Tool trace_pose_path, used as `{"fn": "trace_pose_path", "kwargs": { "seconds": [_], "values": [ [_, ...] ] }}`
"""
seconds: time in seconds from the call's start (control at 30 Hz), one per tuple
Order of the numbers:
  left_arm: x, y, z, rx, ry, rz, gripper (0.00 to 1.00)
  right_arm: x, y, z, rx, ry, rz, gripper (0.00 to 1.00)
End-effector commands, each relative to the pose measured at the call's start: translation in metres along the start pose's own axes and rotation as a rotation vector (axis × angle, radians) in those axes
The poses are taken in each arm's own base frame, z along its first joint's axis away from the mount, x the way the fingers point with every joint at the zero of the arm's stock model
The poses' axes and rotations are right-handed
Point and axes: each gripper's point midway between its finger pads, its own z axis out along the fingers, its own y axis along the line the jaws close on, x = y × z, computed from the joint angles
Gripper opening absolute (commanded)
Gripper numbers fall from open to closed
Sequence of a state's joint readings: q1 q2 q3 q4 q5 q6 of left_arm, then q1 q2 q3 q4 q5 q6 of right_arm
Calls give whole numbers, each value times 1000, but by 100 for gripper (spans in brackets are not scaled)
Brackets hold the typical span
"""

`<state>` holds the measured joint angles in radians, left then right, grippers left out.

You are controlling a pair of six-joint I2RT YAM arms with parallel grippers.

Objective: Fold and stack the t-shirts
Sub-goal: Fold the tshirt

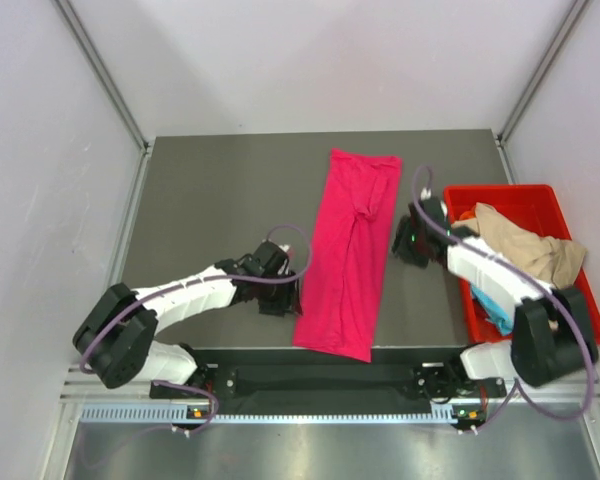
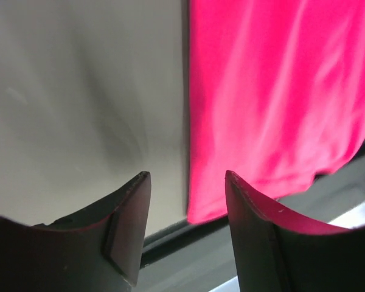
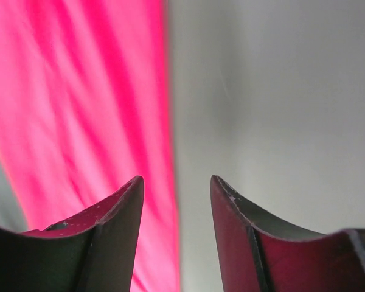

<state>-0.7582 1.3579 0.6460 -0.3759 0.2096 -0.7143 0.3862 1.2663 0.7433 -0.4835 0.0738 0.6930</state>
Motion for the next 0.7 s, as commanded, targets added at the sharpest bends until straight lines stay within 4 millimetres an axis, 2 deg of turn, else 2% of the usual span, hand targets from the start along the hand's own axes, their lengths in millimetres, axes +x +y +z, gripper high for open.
{"fn": "trace_pose_path", "kwargs": {
  "seconds": [0.0, 0.03, 0.07, 0.1, 0.13, 0.17, 0.23, 0.27, 0.3, 0.33, 0.37, 0.4, 0.43, 0.47, 0.5, 0.53, 0.57, 0.63, 0.67],
  "values": [
    [-67, -2, -18, -76, -170, 33, 57, -99, 42, 3, -128, -171, -95, 49],
    [-94, -17, -27, -36, -217, 57, 57, -127, 56, -3, -193, -193, -107, 49],
    [-115, -14, -32, -35, -246, 40, 57, -130, 55, 19, -186, -147, -113, 48],
    [-141, -21, -32, -22, -265, 43, 57, -139, 56, 26, -183, -141, -126, 47],
    [-157, -22, -32, -9, -275, 64, 57, -151, 55, 32, -181, -143, -121, 45],
    [-189, -26, -31, 24, -282, 45, 57, -166, 60, 47, -184, -136, -127, 37],
    [-225, -24, -32, 51, -299, 45, 56, -190, 63, 66, -185, -133, -128, 36],
    [-235, -21, -14, 59, -268, 45, 56, -194, 64, 74, -185, -124, -128, 36],
    [-266, -36, -24, 89, -329, 76, 56, -201, 64, 80, -181, -121, -129, 36],
    [-282, -36, -22, 87, -354, 111, 56, -215, 65, 94, -171, -127, -125, 36],
    [-307, -38, -15, 70, -387, 127, 56, -232, 67, 93, -156, -151, -123, 36],
    [-319, -37, -10, 66, -402, 128, 56, -223, 61, 106, -139, -115, -121, 35],
    [-330, -36, -6, 73, -410, 126, 56, -242, 61, 105, -120, -154, -110, 35],
    [-338, -23, 14, 67, -390, 104, 56, -238, 52, 122, -92, -122, -100, 34],
    [-358, -31, 10, 99, -431, 107, 56, -244, 50, 126, -90, -127, -85, 33],
    [-367, -26, 14, 104, -442, 97, 56, -252, 47, 133, -94, -132, -72, 33],
    [-371, -19, 31, 107, -429, 88, 56, -257, 47, 136, -100, -143, -65, 33],
    [-391, -23, 32, 145, -478, 95, 56, -267, 46, 143, -105, -159, -55, 33],
    [-394, -16, 44, 146, -475, 85, 56, -272, 44, 144, -98, -170, -51, 36]
  ]
}}
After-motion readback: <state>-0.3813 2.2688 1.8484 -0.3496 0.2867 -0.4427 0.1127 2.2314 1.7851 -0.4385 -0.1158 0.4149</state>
